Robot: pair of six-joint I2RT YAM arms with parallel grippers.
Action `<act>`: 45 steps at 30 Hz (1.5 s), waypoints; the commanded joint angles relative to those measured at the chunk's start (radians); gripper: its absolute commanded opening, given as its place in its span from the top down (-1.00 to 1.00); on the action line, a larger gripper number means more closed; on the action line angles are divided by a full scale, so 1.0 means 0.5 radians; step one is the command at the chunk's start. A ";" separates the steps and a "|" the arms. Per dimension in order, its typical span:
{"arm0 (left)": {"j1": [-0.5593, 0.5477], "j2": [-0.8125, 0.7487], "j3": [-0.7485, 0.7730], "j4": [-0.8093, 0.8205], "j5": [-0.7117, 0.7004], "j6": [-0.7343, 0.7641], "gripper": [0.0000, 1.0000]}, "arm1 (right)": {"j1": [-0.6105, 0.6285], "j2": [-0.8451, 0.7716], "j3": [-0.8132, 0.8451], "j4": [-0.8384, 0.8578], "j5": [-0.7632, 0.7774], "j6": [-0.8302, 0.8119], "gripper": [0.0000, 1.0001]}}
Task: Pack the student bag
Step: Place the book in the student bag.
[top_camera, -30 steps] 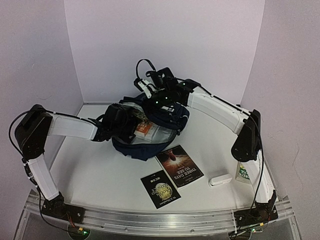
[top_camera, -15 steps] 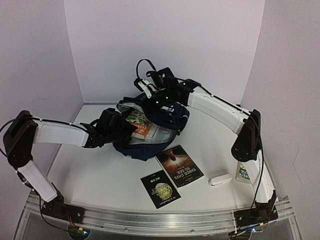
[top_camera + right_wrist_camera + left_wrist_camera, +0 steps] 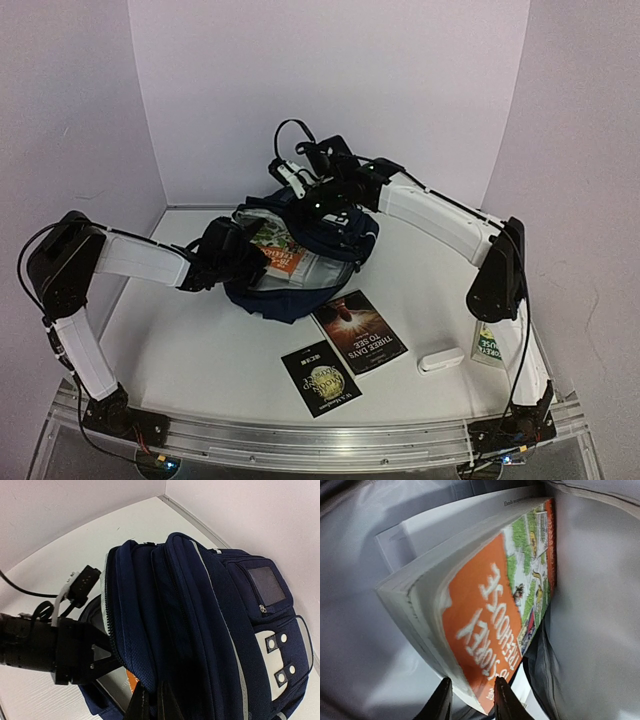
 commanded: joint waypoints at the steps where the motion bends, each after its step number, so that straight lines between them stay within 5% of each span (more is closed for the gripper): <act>1: 0.070 0.160 0.179 0.154 0.158 0.007 0.47 | 0.020 -0.245 0.009 0.139 -0.173 -0.004 1.00; 9: 0.142 0.379 0.428 0.258 0.221 0.070 0.68 | 0.020 -0.284 -0.054 0.139 -0.210 -0.044 1.00; 16: 0.208 0.445 0.477 0.315 0.296 0.106 0.62 | 0.015 -0.218 -0.117 0.142 -0.164 -0.051 1.00; 27: -0.012 -0.103 0.030 0.059 0.050 0.283 0.07 | -0.143 0.127 0.129 0.151 -0.049 0.076 1.00; 37: -0.237 -0.639 -0.427 0.016 -0.285 0.292 -0.04 | -0.150 0.051 -0.156 0.160 -0.368 0.252 0.99; 43: -0.251 -0.855 -0.410 -0.068 -0.346 0.529 -0.12 | -0.151 -0.118 -0.365 0.157 -0.505 0.325 0.40; 45: -0.251 -0.890 -0.352 -0.112 -0.351 0.635 -0.19 | -0.158 -0.211 -0.448 0.150 -0.513 0.319 0.01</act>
